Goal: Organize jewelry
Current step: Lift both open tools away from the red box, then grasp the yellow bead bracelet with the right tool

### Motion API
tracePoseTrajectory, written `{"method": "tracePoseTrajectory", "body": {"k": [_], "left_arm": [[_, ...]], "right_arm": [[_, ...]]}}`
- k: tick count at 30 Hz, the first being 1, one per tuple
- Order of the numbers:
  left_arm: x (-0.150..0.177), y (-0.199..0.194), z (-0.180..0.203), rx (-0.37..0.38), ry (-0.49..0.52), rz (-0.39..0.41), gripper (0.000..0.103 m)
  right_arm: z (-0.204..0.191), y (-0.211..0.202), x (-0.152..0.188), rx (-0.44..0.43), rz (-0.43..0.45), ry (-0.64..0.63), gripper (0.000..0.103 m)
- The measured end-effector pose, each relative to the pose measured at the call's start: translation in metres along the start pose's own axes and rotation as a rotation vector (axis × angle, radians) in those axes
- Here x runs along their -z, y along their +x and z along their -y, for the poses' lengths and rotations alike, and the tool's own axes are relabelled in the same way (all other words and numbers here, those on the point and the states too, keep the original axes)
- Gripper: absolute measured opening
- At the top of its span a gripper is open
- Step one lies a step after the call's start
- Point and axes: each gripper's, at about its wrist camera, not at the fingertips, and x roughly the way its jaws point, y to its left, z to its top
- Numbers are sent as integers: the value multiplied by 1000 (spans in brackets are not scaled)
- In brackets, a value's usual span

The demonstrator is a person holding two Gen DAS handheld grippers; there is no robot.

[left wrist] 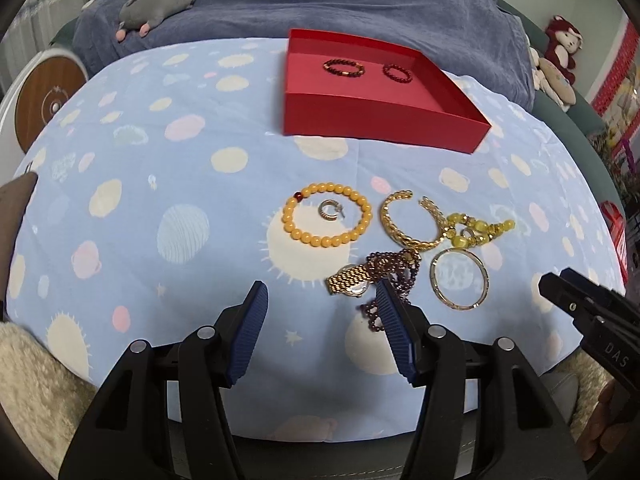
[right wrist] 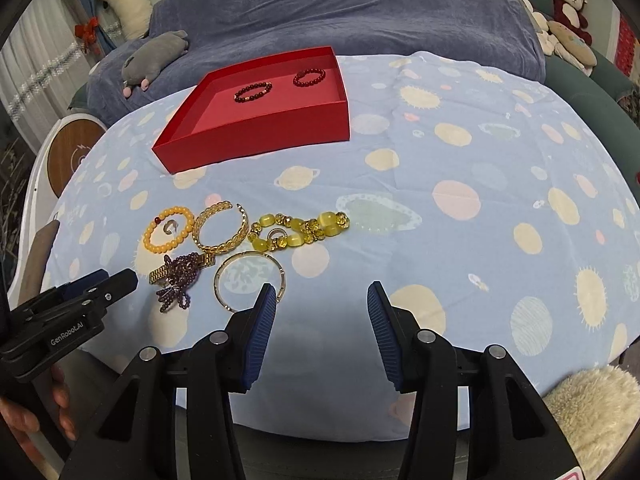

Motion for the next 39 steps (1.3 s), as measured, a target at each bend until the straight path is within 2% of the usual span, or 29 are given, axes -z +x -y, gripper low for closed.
{"method": "tracePoseTrajectory", "body": {"k": [3,14,24,29,31,34,36,39], "left_arm": [[-7,0,-9,-4,-49,9,54],[-35,22,-26,-36,-117,14,54],[-39,47,-24,-32,-112,-29,54],[-40,52,-22,-31,-112,-25,54],[-40,52,-21,-35,-103,-23,54],[-40,52,-21,-32,-109,-24,54],[-41,52,-22,-28,-113,-27,54],[-40,50,-23,-18,-125,-30,54]], "right_arm": [[2,5,-4,-21,-3,27,47],[3,33,-28,-78,-27,117,46],[10,57,-38,-96,-42,209,45],[17,66,-49,-107,-42,265,44],[16,72,-52,-100,-47,269,40],[16,82,-55,-97,-65,279,25],[16,85,-56,-107,-73,278,7],[16,81,-56,-97,-61,262,4]]}}
